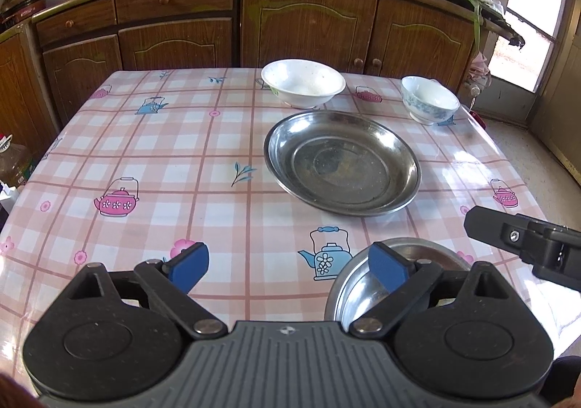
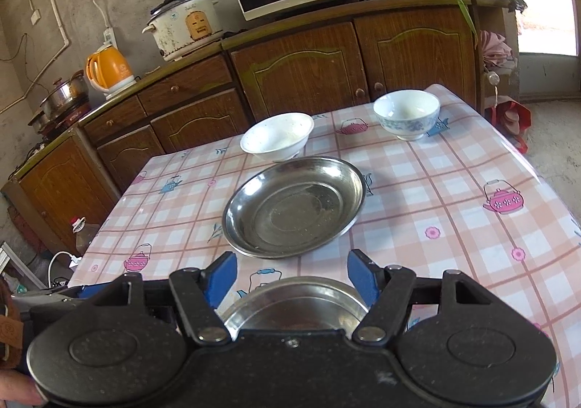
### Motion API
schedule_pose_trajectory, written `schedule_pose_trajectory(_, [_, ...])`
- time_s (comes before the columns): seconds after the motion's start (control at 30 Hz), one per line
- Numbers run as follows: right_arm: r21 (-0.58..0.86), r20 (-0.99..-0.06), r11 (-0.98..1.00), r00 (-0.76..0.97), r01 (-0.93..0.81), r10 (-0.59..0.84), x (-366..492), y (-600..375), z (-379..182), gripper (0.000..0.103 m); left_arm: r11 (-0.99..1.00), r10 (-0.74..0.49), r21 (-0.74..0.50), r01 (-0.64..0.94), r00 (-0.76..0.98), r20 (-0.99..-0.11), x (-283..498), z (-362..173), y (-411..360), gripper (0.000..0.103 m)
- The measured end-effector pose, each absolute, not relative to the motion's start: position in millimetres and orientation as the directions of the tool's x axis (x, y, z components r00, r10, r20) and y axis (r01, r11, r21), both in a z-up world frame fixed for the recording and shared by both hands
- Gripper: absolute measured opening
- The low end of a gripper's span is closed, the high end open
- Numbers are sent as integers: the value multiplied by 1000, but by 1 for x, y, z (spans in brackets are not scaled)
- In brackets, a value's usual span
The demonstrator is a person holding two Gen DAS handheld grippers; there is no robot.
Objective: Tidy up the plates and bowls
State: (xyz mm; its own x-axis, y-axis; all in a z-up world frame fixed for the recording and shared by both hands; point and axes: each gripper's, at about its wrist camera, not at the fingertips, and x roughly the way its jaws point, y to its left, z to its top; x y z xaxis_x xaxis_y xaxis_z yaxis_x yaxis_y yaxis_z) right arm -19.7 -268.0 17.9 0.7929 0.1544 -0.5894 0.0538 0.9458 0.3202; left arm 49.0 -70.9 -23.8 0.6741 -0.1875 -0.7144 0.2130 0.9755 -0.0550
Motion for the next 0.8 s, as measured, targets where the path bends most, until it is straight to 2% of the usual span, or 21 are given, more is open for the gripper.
schedule_pose_trajectory(0.8, [299, -526, 954, 831, -15, 178, 48, -269, 69, 81, 975, -187, -37, 218, 722, -666, 104, 17, -71, 98])
